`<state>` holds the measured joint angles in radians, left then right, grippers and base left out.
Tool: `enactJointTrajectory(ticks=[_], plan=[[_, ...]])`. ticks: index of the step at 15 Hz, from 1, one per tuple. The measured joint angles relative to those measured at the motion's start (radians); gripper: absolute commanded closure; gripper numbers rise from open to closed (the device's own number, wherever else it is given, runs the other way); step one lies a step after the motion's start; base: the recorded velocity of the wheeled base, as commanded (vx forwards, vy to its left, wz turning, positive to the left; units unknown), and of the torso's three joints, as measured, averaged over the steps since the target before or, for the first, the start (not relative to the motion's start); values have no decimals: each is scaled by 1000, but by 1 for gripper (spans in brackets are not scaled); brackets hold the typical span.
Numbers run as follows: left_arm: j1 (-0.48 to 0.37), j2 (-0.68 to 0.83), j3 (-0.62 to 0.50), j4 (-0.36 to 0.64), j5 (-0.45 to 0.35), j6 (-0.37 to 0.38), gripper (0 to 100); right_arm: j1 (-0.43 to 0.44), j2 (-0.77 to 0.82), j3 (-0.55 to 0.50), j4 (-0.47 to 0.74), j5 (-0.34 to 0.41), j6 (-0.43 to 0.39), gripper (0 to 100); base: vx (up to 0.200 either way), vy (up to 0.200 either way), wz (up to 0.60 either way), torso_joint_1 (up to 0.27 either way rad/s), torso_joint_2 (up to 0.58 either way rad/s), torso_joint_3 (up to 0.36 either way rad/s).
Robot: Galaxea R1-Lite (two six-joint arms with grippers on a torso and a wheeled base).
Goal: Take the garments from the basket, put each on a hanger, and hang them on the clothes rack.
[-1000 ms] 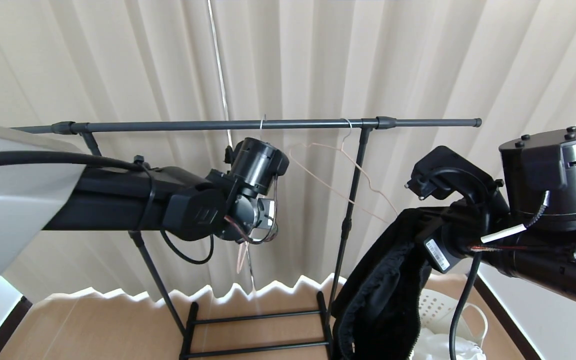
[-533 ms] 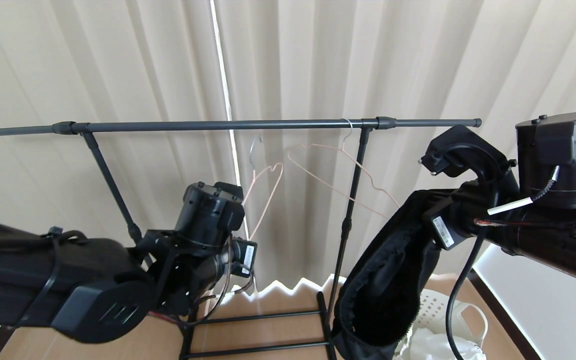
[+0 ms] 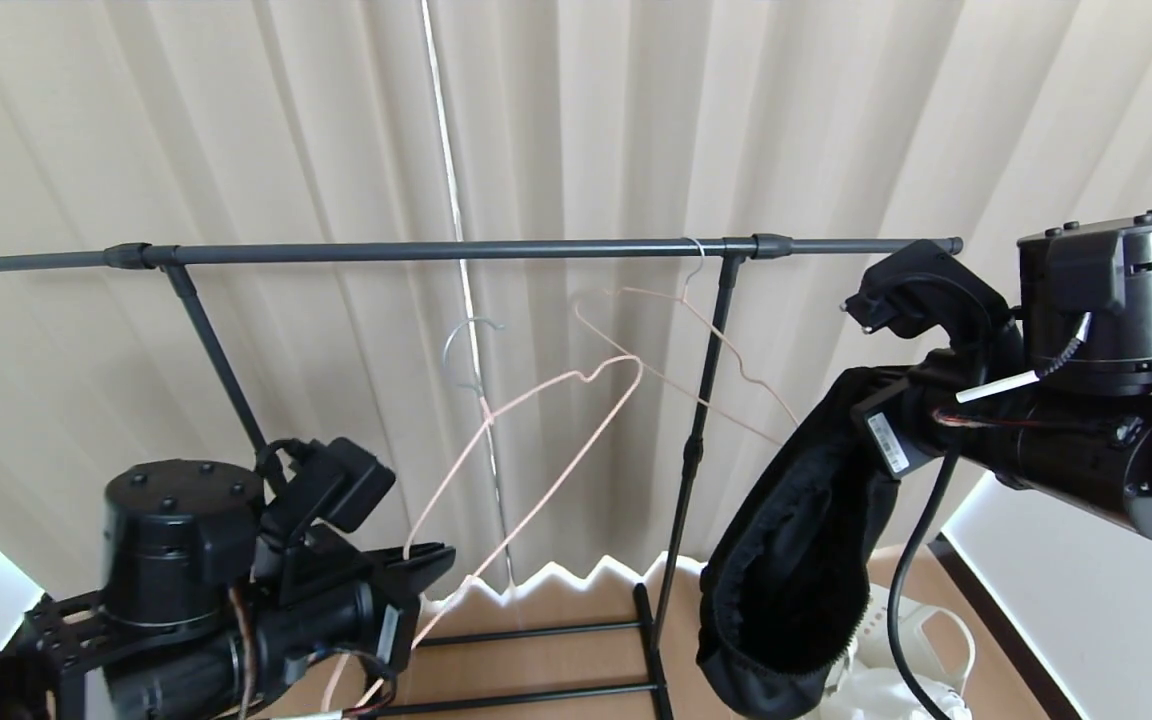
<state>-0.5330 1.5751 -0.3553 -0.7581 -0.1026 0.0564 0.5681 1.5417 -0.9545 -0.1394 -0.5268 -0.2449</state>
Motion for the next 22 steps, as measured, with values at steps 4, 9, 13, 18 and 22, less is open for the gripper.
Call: enactJointTrajectory(ticks=[4,9,13,18,22], plan=[[67,-96,123,-33,-224,146,100,-29,37,-37,0,-33,29,100,0,0,0,0,0,0],[68,-120,144,-33,-321,181,100,-39,94,-97,0,-92,92,100,0,0,0,0,0,0],[45,-117,146,-33,-392,181,100,-34,114,-108,0,-93,103,100,0,0,0,0,0,0],[6,-69,95,-34,-395,167,100,-5,119,-109,0,-93,116,100,0,0,0,0,0,0],[-47,2,30,-65,-367,105,100,42,120,-102,5,-93,122,100,0,0,0,0,0,0]])
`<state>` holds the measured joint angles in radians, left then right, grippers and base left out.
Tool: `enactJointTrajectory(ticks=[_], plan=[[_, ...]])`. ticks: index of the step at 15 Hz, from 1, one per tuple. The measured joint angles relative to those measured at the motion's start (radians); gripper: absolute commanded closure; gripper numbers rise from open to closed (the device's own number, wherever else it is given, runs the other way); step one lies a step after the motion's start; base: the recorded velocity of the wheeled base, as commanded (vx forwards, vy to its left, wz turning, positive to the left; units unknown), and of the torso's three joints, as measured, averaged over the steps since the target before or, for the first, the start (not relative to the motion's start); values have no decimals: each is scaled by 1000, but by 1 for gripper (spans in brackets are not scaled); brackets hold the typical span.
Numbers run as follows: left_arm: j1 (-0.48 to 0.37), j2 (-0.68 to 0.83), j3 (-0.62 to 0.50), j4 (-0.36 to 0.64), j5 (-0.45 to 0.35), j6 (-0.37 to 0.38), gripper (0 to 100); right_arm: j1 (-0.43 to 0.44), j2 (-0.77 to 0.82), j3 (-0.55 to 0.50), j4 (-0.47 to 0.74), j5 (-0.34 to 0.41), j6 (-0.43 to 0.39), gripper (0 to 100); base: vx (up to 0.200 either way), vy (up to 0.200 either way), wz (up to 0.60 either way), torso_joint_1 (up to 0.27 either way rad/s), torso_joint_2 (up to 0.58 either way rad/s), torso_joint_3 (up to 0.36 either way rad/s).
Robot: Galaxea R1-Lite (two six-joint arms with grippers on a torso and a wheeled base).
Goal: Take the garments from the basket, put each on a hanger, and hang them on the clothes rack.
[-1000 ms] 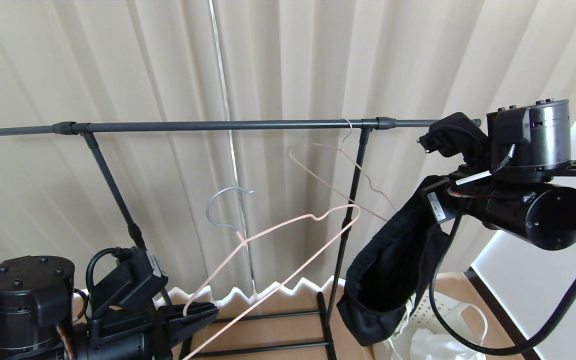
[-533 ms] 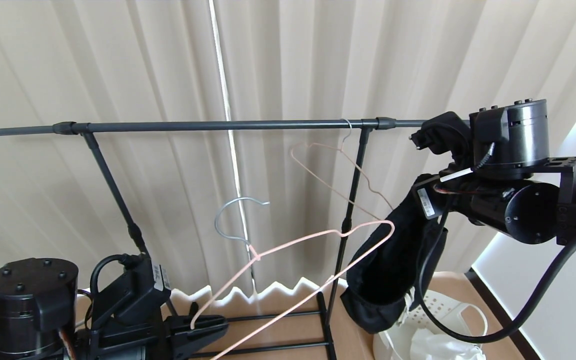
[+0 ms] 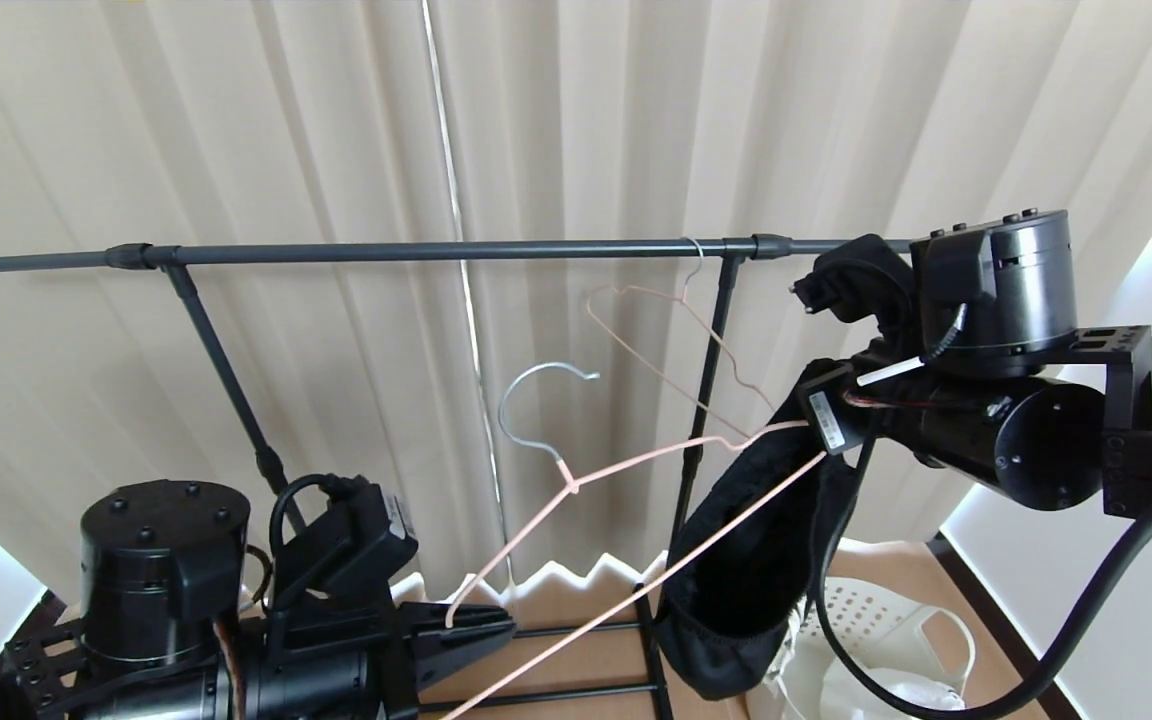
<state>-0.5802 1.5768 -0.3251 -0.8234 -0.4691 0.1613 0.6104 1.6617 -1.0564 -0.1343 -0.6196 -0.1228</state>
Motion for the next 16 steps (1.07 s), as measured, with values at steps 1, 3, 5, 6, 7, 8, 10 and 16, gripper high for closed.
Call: enactJointTrajectory(ticks=[1,3,5,6,7,8,10,16], plan=[[-9,16,-10,-21,41,-15,100,9,1,0,-1,0,1,100,0,0,0,0,0,0],[-32,52,-31,-87,135,-68,100,24,5,1,-2,-2,14,100,0,0,0,0,0,0],[-49,83,-39,-138,180,-91,100,37,6,0,-4,-17,17,100,0,0,0,0,0,0],[-56,99,-41,-158,199,-94,100,47,6,0,-3,-34,20,100,0,0,0,0,0,0],[-66,108,-43,-163,204,-95,100,64,6,3,-3,-52,25,100,0,0,0,0,0,0],[-73,116,-44,-164,207,-94,100,81,6,8,-2,-63,27,100,0,0,0,0,0,0],[-84,126,-47,-165,207,-90,100,128,3,14,-2,-77,41,100,0,0,0,0,0,0],[-92,137,-52,-167,207,-88,100,241,-12,14,-2,-100,87,100,0,0,0,0,0,0]])
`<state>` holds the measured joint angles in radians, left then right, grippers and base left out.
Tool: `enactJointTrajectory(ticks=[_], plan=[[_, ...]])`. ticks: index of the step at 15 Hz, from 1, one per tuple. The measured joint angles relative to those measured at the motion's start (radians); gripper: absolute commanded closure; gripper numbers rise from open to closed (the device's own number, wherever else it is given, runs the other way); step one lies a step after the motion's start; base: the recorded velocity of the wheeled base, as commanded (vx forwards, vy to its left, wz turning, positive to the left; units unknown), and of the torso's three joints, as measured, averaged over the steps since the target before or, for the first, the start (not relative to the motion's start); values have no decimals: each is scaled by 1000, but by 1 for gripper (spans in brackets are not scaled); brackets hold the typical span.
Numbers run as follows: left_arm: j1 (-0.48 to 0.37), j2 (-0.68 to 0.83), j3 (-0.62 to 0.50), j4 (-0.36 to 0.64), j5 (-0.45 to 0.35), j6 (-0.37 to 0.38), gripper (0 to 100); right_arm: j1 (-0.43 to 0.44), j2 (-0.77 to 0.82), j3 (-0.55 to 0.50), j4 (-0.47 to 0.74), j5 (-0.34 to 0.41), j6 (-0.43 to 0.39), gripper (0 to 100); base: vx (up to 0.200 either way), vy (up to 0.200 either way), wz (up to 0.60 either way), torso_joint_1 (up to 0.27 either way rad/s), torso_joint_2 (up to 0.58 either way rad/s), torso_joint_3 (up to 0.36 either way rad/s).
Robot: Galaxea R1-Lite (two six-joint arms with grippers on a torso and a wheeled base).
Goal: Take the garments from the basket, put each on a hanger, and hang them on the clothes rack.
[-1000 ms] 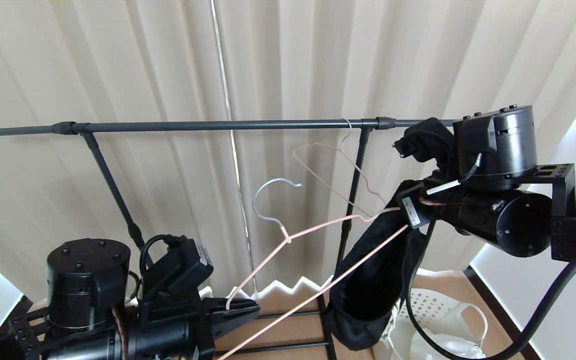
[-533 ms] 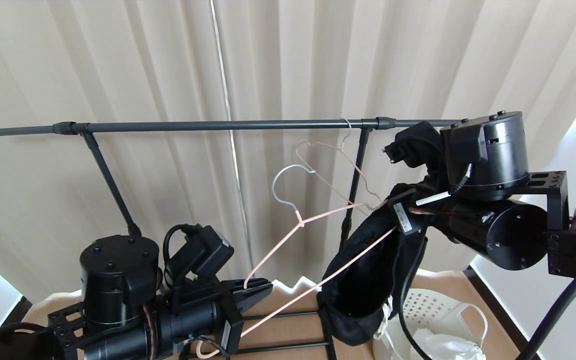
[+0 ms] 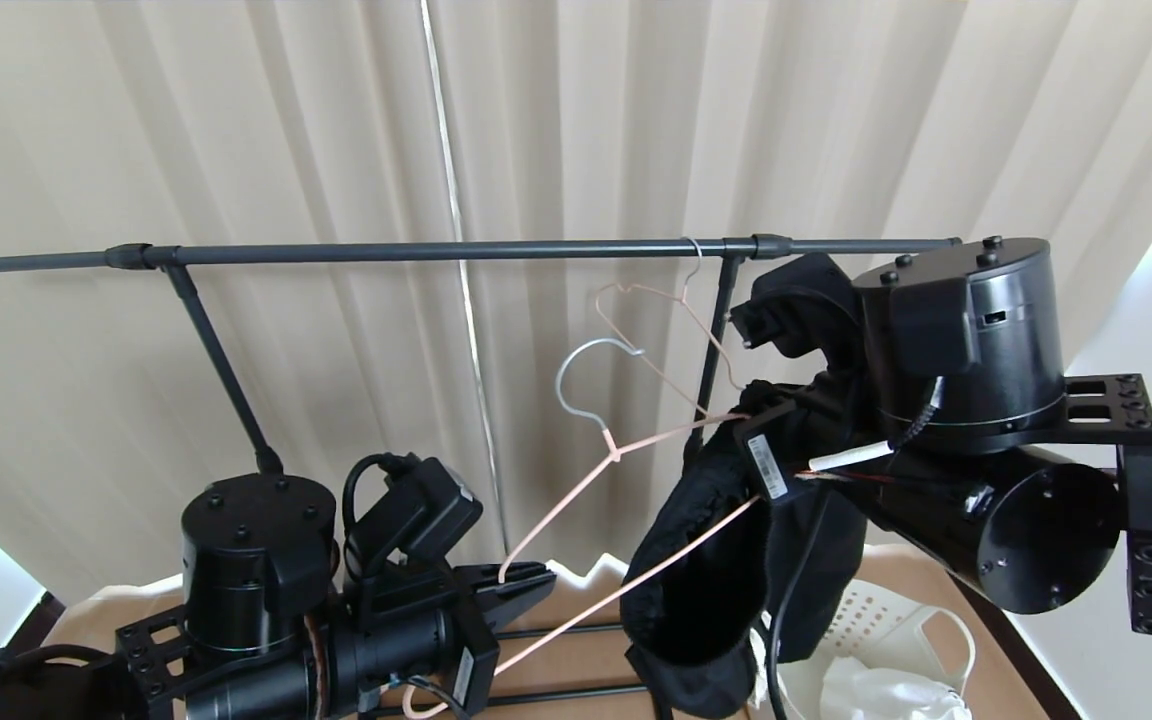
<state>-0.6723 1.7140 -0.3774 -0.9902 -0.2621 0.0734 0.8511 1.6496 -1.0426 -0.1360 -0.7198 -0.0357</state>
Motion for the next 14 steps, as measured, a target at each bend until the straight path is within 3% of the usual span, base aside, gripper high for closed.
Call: enactJointTrajectory(ticks=[10,14], plan=[[-27,36,-26,-7,33,-1,100,160,-11,-21,-3,0,68,100,0,0,0,0,0,0],[-28,41,-19,-7,33,1,100,196,-13,-38,-83,-1,101,100,0,0,0,0,0,0]])
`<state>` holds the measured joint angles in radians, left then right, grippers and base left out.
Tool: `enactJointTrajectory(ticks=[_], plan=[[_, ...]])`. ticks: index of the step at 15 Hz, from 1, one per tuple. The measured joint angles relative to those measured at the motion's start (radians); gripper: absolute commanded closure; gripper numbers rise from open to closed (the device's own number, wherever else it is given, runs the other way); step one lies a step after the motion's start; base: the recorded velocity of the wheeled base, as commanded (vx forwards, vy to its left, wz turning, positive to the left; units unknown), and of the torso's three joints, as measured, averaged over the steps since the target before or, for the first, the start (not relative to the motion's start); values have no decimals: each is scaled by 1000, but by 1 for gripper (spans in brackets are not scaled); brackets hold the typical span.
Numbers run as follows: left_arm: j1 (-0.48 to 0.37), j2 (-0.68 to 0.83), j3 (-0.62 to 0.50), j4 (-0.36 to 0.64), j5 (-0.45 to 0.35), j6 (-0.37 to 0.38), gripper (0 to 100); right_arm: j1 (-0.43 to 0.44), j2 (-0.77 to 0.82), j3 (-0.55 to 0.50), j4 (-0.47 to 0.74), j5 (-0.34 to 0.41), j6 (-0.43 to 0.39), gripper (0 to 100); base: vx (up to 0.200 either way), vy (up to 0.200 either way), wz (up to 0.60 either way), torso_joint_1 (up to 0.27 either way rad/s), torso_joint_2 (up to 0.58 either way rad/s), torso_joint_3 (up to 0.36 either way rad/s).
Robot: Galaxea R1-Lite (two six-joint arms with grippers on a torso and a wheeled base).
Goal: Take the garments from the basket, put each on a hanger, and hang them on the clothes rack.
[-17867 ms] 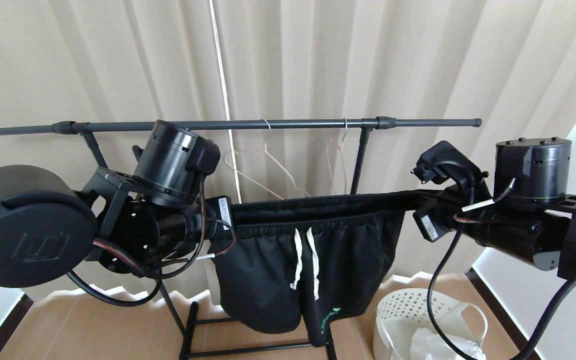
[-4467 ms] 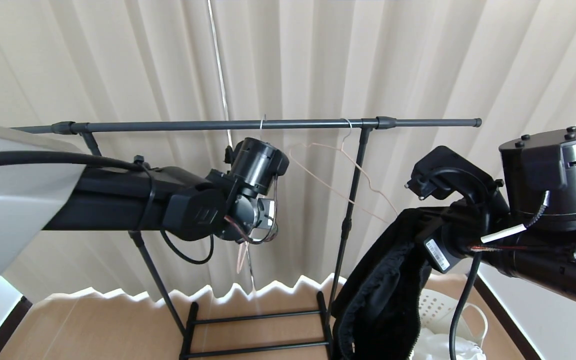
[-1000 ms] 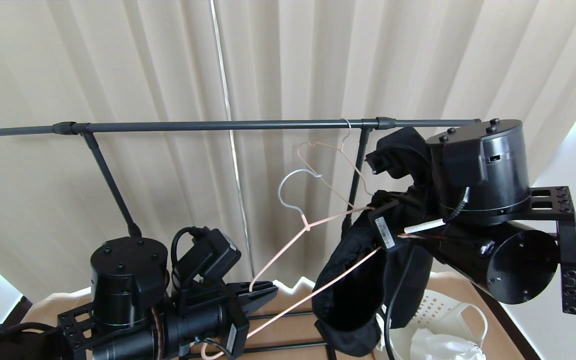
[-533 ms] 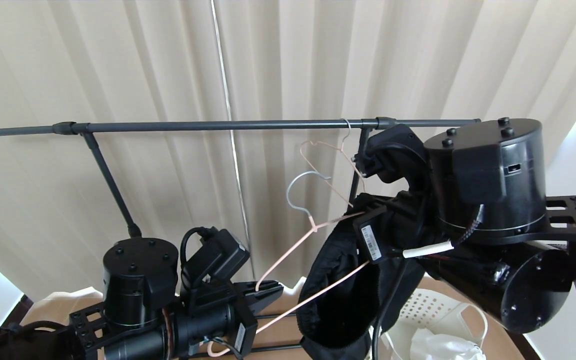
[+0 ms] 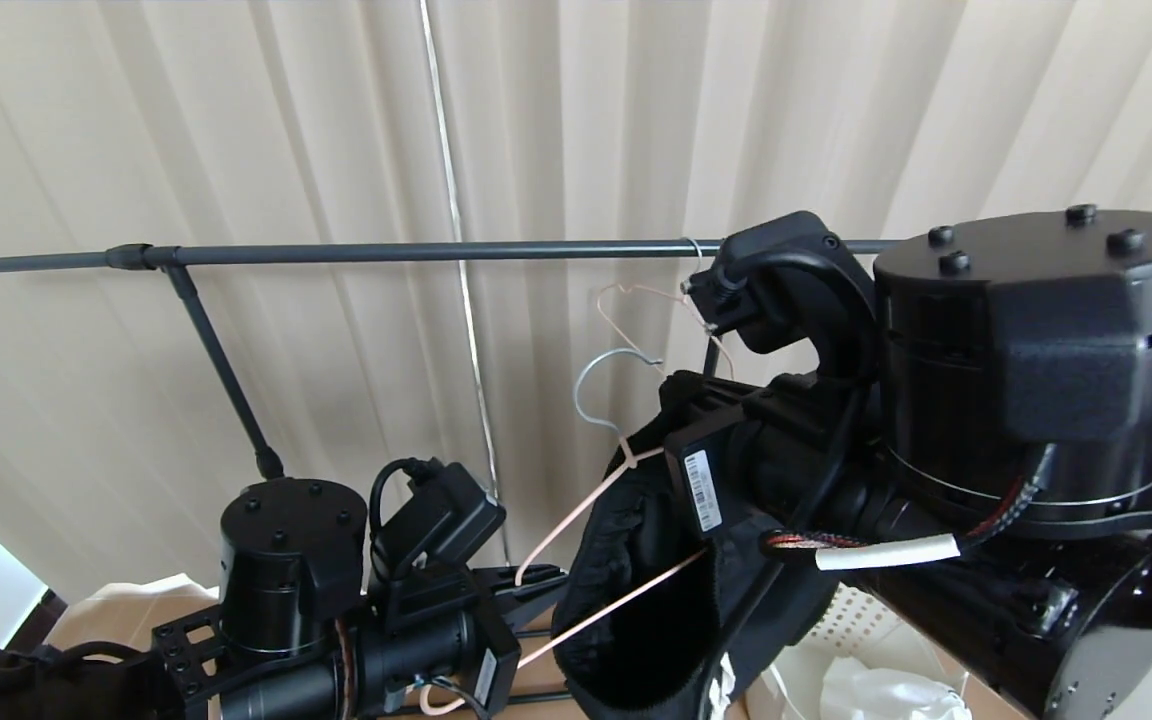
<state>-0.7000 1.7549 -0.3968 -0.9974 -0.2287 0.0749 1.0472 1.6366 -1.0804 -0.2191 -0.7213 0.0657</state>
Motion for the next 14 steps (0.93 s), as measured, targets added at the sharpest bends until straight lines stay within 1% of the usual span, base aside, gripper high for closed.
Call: enactJointTrajectory(ticks=[2,4,6,7,10,14], plan=[[-1,0,3,-5,0,0,100,5,-8,-3,-40,-1,0,100,0,0,0,0,0,0],[-2,0,8,-29,0,0,100,6,-13,-3,-50,-1,0,100,0,0,0,0,0,0],[-2,0,17,-77,0,1,100,6,-11,1,-51,-1,0,100,0,0,0,0,0,0],[-2,-1,23,-94,0,1,100,6,-10,4,-51,-2,0,0,0,0,0,0,0,0],[-1,-2,60,-187,2,-1,100,-1,-3,3,-52,-3,0,0,0,0,0,0,0,0],[-1,-2,81,-210,1,2,100,-48,0,-1,-59,-5,-1,0,0,0,0,0,0,0]])
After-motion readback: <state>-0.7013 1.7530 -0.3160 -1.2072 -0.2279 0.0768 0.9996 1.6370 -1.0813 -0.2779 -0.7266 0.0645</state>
